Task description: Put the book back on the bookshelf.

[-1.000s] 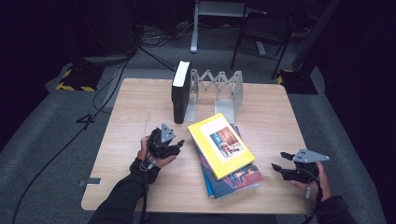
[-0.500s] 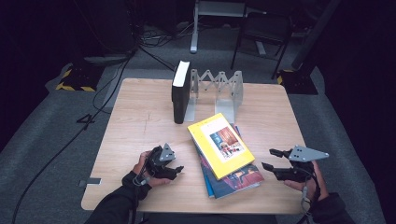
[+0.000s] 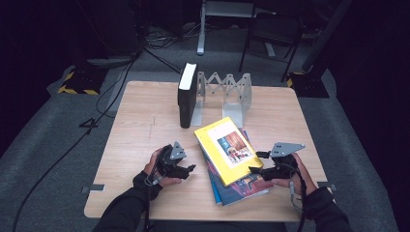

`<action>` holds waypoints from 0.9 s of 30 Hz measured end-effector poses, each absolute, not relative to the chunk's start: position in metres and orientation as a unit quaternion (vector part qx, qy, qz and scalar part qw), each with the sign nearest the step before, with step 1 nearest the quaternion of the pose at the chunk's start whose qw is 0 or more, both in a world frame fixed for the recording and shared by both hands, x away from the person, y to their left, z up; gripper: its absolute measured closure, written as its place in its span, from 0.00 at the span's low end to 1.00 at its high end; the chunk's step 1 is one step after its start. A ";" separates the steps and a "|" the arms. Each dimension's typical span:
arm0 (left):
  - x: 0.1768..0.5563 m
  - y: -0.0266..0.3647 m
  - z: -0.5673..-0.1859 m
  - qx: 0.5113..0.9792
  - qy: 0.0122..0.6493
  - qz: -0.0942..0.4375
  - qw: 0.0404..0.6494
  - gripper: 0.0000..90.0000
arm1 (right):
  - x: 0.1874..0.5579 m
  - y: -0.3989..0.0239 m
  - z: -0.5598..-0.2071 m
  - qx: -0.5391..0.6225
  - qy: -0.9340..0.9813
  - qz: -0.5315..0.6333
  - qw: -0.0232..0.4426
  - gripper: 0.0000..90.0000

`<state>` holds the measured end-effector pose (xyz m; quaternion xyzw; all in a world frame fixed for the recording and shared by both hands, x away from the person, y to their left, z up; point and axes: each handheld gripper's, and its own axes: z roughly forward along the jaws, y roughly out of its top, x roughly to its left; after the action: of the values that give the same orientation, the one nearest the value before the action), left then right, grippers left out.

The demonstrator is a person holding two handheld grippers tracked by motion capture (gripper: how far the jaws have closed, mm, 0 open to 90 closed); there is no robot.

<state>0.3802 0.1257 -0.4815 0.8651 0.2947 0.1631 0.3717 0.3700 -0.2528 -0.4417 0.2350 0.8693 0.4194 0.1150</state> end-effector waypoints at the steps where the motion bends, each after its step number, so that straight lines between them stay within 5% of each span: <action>1: 0.385 0.124 -0.480 0.861 0.299 0.164 0.378 0.26 | 0.371 -0.253 -0.442 0.236 0.868 0.424 0.110 0.36; 7: 0.412 0.114 -0.470 0.847 0.301 0.181 0.398 0.26 | 0.378 -0.250 -0.443 0.239 0.872 0.404 0.135 0.30; 19: 0.451 0.117 -0.468 0.833 0.318 0.219 0.396 0.31 | 0.386 -0.255 -0.448 0.253 0.865 0.426 0.079 0.40; 27: 0.463 0.103 -0.463 0.839 0.296 0.171 0.424 0.37 | 0.360 -0.251 -0.445 0.228 0.877 0.418 0.068 0.45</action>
<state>0.4635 0.1026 -0.4627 0.8388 0.2959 0.1715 0.4237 0.3602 -0.2508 -0.4447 0.2275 0.8769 0.4180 0.0681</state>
